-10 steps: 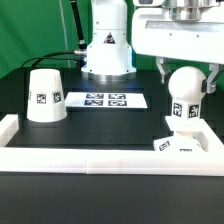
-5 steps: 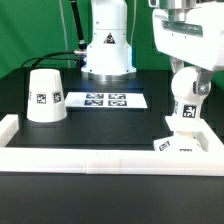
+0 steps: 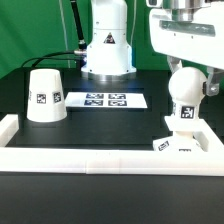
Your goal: Assemble lamp
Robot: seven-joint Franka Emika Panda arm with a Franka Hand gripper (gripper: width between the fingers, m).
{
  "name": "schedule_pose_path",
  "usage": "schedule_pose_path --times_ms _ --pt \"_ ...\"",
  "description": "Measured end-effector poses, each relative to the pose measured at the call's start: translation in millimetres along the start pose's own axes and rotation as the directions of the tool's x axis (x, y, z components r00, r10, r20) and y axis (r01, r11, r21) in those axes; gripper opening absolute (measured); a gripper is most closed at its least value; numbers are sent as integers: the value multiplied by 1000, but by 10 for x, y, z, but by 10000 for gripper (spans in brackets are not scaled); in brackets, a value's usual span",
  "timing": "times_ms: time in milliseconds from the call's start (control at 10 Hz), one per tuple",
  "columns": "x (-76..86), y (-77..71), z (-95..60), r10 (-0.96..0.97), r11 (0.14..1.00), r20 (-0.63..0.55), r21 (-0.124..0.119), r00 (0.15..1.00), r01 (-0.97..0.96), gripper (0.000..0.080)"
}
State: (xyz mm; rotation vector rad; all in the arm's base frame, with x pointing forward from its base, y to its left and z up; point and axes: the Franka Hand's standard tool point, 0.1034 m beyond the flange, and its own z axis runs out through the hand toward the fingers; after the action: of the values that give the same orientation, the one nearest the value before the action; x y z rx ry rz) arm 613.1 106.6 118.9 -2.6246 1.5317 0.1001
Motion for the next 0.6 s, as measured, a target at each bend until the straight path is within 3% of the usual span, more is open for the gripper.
schedule_pose_path --times_ms 600 --pt "33 7 16 -467 884 6 -4 884 467 698"
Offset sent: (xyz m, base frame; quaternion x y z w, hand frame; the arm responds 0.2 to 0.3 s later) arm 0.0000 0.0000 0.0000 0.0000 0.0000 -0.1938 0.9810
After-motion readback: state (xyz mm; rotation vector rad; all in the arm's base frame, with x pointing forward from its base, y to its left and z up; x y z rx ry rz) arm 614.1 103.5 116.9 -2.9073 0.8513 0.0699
